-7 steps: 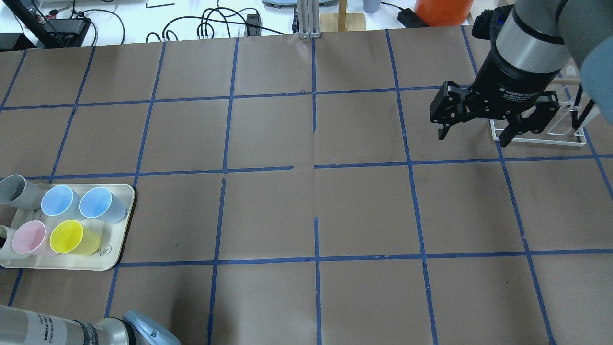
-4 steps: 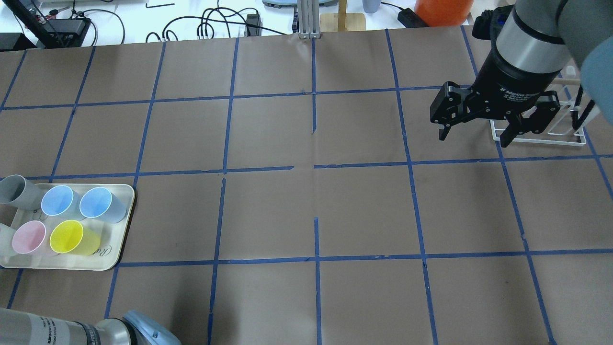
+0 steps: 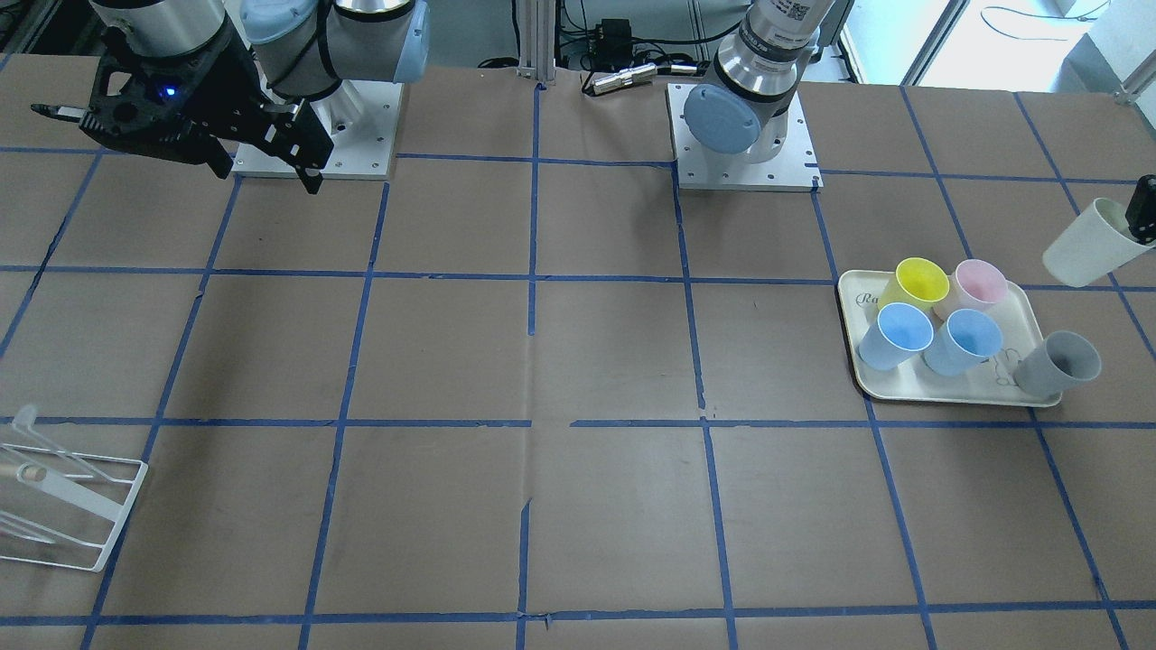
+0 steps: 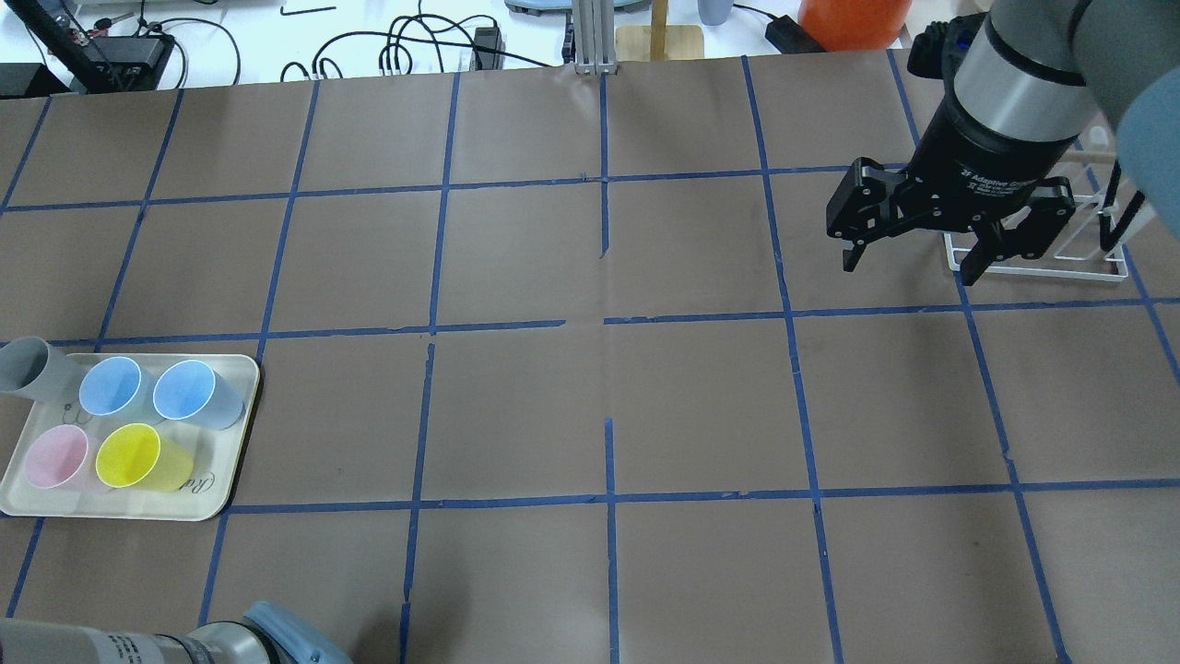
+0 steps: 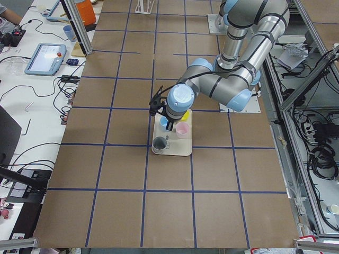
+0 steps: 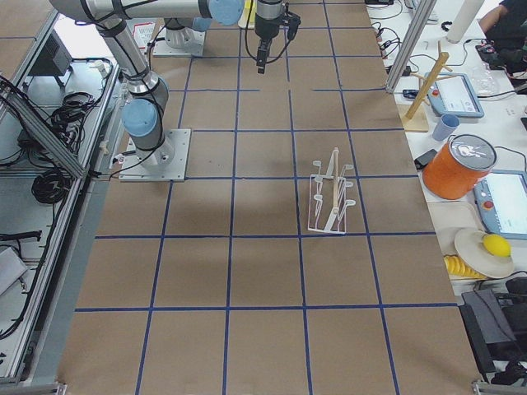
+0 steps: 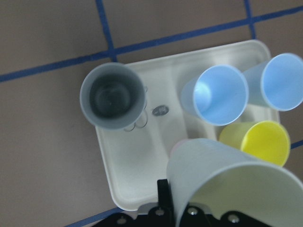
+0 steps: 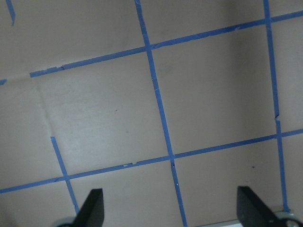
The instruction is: Transfer IKEA cup to right arm and place on rack
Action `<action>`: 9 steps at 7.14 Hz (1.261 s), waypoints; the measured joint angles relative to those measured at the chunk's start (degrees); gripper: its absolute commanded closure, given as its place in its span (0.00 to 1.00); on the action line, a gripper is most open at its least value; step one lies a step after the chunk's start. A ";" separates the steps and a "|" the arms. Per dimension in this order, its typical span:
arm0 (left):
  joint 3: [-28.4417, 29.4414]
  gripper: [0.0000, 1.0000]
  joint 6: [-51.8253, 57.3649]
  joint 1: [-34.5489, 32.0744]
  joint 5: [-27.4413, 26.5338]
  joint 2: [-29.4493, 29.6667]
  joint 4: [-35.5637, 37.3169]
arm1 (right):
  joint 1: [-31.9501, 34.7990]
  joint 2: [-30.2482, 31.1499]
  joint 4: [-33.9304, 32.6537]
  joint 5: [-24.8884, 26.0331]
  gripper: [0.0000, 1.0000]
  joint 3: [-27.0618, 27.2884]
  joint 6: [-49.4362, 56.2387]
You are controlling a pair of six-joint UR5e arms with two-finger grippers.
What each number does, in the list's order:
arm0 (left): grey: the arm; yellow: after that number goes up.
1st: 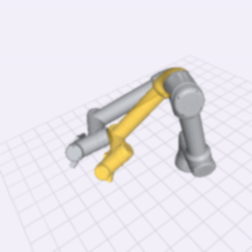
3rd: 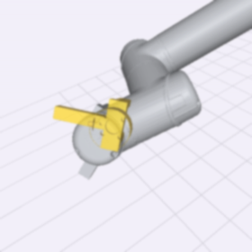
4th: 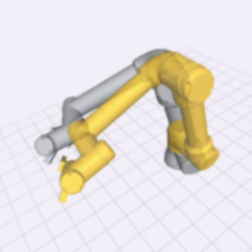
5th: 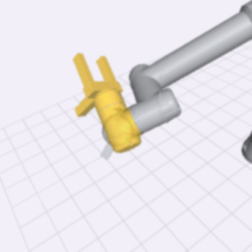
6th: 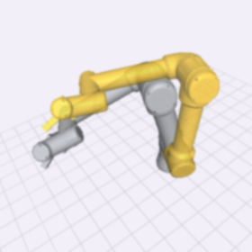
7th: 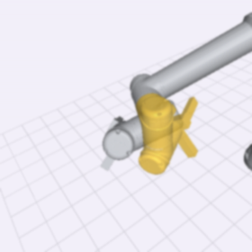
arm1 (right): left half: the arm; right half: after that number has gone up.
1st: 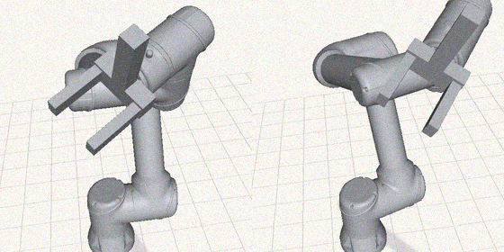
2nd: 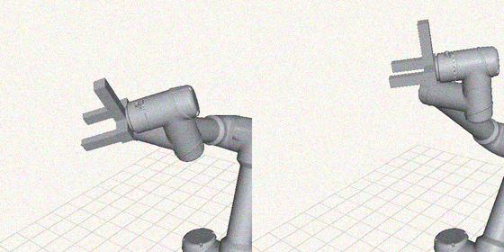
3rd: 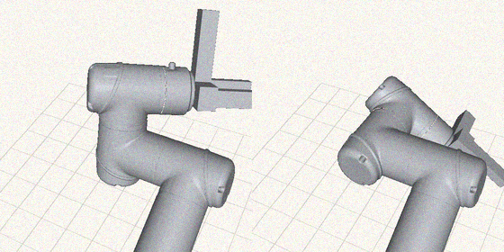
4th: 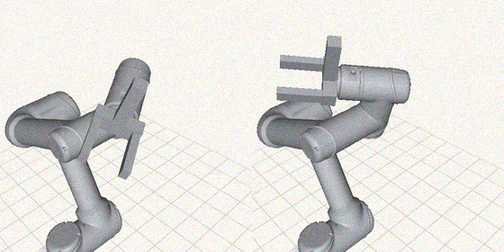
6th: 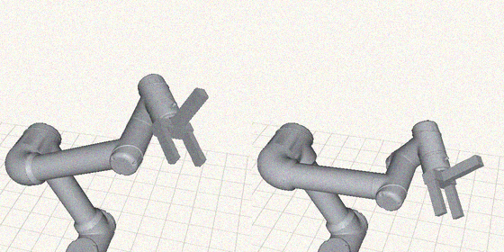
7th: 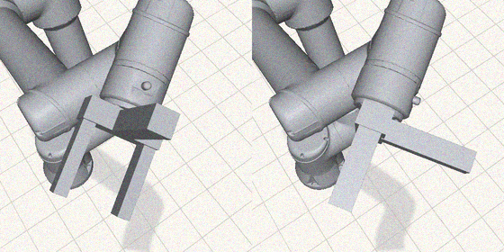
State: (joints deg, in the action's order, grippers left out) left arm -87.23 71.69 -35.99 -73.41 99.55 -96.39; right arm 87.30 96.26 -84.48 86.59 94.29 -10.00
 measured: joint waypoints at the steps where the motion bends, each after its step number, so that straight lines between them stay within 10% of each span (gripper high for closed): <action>1: 1.56 1.00 -3.87 -4.51 6.26 -0.72 -3.46 | -1.28 -0.06 0.00 -3.97 0.00 -0.21 -1.53; 9: -4.40 1.00 -28.84 -31.98 53.75 -5.06 -23.04 | -11.73 -0.27 8.33 -60.26 0.00 0.09 -31.30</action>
State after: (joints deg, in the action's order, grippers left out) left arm -91.63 42.85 -67.97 -19.66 94.49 -119.43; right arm 75.57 96.00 -76.14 26.33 94.38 -41.30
